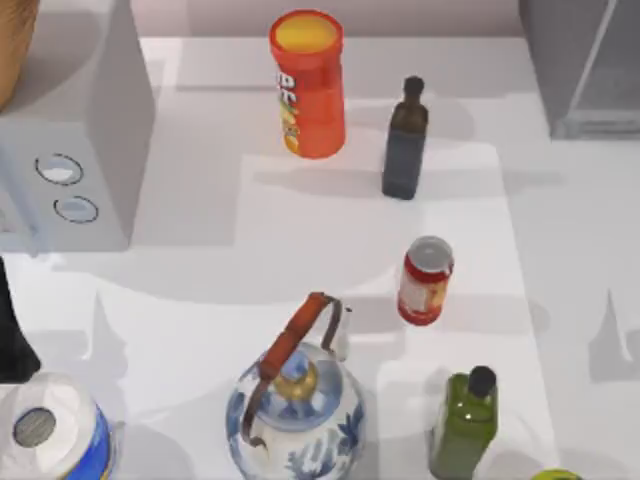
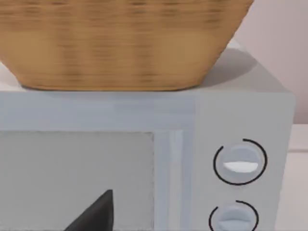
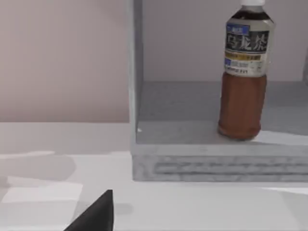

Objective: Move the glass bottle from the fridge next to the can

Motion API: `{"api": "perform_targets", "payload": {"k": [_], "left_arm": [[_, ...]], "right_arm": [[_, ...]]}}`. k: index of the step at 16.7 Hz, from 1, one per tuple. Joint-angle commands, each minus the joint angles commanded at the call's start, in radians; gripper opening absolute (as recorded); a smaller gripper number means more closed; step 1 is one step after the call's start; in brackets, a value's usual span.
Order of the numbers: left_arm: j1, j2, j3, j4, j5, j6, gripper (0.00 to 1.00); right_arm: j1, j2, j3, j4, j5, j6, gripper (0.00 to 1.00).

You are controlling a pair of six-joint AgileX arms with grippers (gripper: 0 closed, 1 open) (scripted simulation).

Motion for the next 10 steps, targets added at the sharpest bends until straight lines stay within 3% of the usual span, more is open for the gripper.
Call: {"api": "perform_targets", "payload": {"k": [5,10], "left_arm": [[0.000,0.000,0.000,0.000,0.000,0.000,1.00],[0.000,0.000,0.000,0.000,0.000,0.000,1.00]], "right_arm": [[-0.007,0.062,0.043,0.052,-0.011,0.000,1.00],[-0.046,0.379,0.211,0.263,-0.047,-0.001,1.00]]}}
